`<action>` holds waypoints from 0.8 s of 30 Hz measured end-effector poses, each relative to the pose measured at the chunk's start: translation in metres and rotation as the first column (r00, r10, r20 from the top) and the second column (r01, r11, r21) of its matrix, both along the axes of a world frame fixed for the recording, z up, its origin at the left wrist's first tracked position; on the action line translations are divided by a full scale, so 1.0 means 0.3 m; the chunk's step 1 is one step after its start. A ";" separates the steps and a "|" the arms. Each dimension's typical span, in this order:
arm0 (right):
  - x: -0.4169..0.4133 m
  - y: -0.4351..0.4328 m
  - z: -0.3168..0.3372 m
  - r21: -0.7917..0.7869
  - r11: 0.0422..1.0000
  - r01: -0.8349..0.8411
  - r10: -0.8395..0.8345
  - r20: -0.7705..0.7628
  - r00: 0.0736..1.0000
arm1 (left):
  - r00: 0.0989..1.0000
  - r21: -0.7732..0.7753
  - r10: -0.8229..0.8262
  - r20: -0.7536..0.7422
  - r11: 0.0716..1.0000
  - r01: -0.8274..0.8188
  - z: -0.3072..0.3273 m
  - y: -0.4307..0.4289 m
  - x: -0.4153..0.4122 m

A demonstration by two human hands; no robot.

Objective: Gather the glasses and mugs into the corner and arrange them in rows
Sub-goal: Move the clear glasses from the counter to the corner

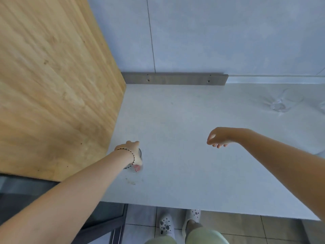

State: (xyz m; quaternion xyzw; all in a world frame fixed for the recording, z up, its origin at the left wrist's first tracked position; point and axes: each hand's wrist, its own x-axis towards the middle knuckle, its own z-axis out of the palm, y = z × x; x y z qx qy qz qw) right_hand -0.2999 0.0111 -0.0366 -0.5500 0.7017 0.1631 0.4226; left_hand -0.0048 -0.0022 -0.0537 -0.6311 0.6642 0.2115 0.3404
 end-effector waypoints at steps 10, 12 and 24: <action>-0.046 -0.282 -0.036 0.031 0.996 -0.089 0.090 -0.019 0.996 | 0.968 -0.245 0.141 -0.208 0.950 -0.191 0.055 -0.354 -0.064; -0.038 -0.337 -0.040 0.033 0.996 -0.089 0.090 -0.027 0.996 | 0.963 -0.290 0.142 -0.231 0.934 -0.207 0.055 -0.449 -0.066; 0.039 -0.586 -0.109 0.044 0.999 0.005 -0.001 -0.099 0.995 | 0.960 -0.384 0.046 -0.277 0.911 -0.154 -0.027 -1.029 -0.075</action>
